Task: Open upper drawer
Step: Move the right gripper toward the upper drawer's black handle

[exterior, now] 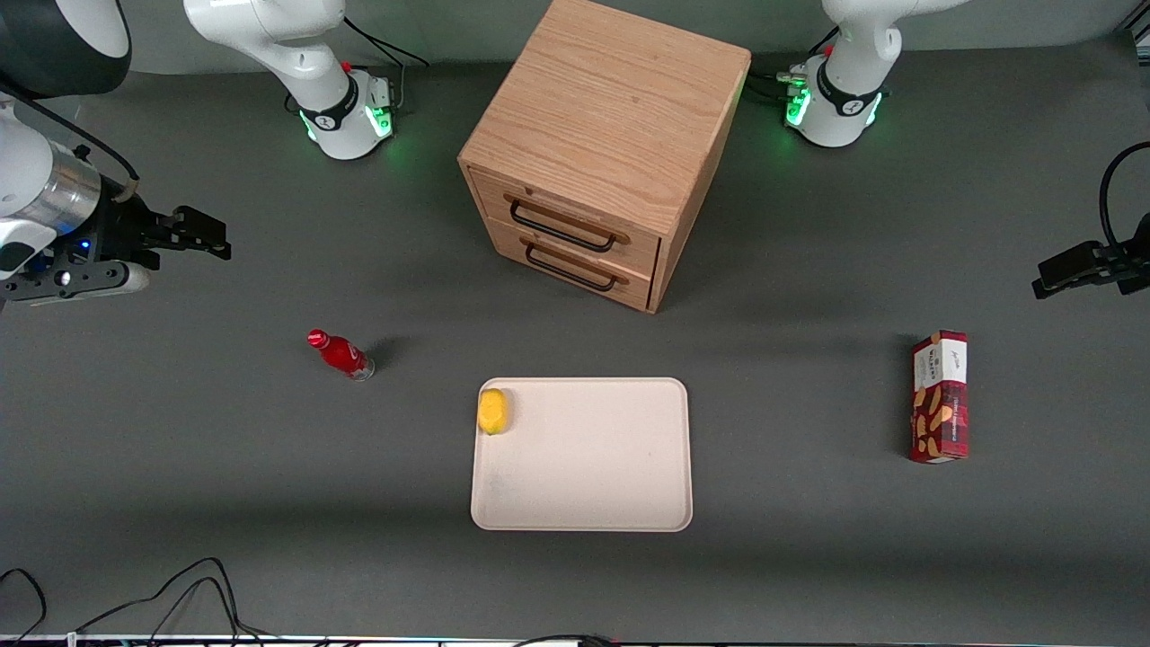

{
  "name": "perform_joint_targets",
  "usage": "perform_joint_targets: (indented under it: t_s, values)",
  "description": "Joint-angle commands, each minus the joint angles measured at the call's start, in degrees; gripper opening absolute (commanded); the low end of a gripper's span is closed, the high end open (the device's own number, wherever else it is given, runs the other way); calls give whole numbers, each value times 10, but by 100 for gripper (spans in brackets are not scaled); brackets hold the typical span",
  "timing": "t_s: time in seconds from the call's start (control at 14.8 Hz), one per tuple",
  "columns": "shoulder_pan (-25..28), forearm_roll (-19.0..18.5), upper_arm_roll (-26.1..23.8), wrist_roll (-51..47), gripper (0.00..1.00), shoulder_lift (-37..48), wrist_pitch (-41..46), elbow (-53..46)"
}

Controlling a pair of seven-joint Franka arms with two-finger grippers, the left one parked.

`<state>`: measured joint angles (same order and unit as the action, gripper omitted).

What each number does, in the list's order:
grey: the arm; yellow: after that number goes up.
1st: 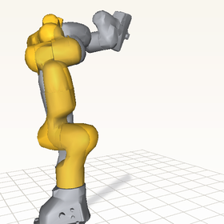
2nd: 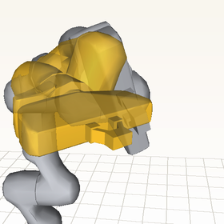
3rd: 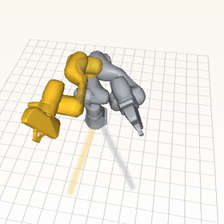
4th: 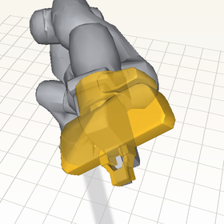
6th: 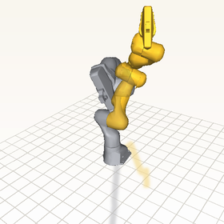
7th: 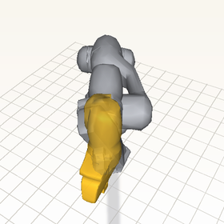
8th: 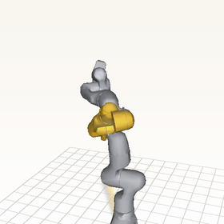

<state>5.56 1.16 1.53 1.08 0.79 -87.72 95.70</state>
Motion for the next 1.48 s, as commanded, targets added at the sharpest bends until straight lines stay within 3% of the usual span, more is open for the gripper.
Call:
perform_joint_targets:
  t_s: [0.0, 0.67, 1.42]
  values:
    - [0, 9, 5, -13, 100, 3, 1, -3]
    - [9, 11, -3, -10, 100, -4, 0, -10]
    - [9, 49, -114, 34, 100, -37, -24, -52]
